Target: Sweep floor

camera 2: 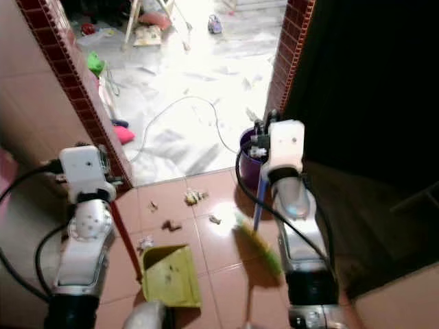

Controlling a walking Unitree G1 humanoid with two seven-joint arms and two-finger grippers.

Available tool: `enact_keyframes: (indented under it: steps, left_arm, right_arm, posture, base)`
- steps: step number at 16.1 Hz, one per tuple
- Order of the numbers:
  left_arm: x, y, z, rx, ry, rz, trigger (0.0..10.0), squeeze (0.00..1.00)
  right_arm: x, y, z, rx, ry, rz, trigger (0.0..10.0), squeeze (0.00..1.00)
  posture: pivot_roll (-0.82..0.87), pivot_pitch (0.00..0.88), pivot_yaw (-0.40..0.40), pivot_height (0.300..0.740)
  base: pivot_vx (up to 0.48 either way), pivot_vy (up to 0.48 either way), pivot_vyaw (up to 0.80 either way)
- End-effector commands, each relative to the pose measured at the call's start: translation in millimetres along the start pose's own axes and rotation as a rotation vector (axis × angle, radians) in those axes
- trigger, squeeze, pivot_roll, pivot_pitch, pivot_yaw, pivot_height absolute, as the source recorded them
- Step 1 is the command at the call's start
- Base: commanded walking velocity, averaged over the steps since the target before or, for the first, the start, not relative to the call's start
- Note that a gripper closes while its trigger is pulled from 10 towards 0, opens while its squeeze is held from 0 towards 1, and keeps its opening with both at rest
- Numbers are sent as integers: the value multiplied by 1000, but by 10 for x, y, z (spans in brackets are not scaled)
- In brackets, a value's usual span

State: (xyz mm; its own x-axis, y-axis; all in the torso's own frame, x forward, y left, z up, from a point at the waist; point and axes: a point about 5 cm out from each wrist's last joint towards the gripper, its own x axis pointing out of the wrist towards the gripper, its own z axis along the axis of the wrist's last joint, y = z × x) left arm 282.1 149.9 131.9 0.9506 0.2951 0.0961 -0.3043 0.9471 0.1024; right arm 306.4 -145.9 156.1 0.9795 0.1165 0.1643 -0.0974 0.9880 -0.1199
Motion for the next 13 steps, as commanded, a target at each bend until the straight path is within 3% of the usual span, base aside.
enact_keyframes:
  steps: [1, 4, 9, 13]
  left_arm:
    - [31, -3, 97, -15, -52, 8, 10000, 0]
    - [-12, -55, -58, -13, 29, 0, 10000, 0]
    - [-42, -93, -38, -1, -1, -46, 10000, 0]
    - [-41, -110, -29, -3, -8, -58, 10000, 0]
  right_arm:
    - [44, 47, 150, -12, -74, 17, 10000, 0]
    - [34, 52, 130, -15, -69, 11, 10000, 0]
    - [22, 38, 119, -19, -65, -2, 10000, 0]
    - [22, 28, 126, -21, -69, -6, 10000, 0]
  posture:
    - [-66, 4, 18, 740]
    - [-64, 7, 16, 740]
    - [-66, 13, 17, 740]
    - [-68, 14, 19, 740]
  base:
    - [330, 0, 794]
    - [199, 0, 679]
    - [0, 0, 0]
    - [0, -407, 0]
